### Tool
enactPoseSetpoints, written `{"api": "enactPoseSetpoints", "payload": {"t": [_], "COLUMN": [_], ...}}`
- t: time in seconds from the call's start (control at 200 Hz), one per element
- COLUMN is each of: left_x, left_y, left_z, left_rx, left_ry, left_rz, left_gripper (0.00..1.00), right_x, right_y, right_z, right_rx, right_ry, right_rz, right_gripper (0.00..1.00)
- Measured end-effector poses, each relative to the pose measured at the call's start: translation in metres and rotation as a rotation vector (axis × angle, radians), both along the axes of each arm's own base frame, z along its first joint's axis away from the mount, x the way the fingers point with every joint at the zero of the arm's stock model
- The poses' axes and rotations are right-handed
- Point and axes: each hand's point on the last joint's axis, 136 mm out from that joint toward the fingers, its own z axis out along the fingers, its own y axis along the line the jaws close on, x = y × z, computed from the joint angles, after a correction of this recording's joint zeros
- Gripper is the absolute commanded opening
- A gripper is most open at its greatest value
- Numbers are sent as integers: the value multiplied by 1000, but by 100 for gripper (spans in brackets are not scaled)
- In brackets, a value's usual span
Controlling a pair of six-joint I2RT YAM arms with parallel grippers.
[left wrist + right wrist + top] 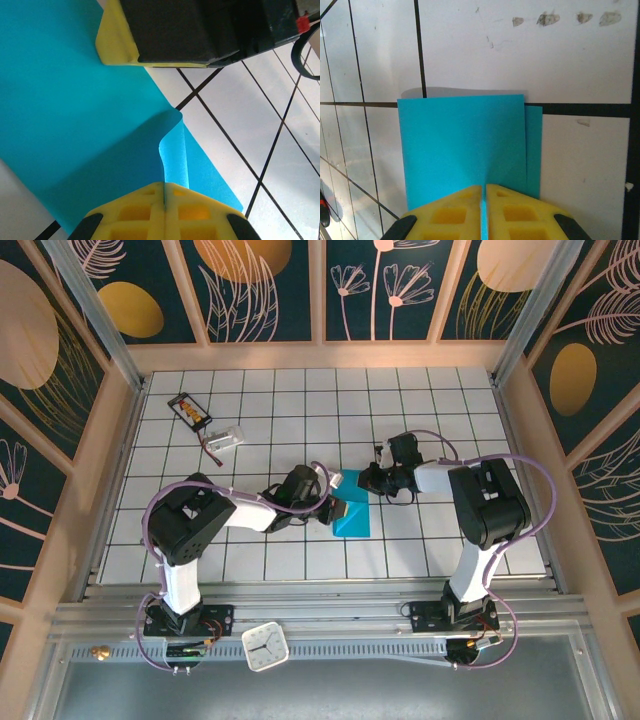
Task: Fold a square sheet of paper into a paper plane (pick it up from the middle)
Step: Fold the triangle a second time at the center of the table.
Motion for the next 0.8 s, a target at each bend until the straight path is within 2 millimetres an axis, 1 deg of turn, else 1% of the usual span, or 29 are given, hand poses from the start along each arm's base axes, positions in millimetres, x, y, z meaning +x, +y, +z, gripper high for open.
{"api": "enactPoseSetpoints", "payload": {"t": [0.195,0.49,0.801], "left_x": [1,4,6], "left_y": [3,8,7], "left_z": [-3,-15,-17], "left_rx": [10,48,57], "left_ry": [9,30,38], "left_rz": [7,27,27], "left_gripper": [1,1,1], "right_x": [0,0,0], "right_y": [0,0,0], "right_z": [0,-1,-1], "right_rx": [0,0,1], "right_ry": [0,2,1], "right_rz": [0,1,1], "right_gripper": [12,12,12]}}
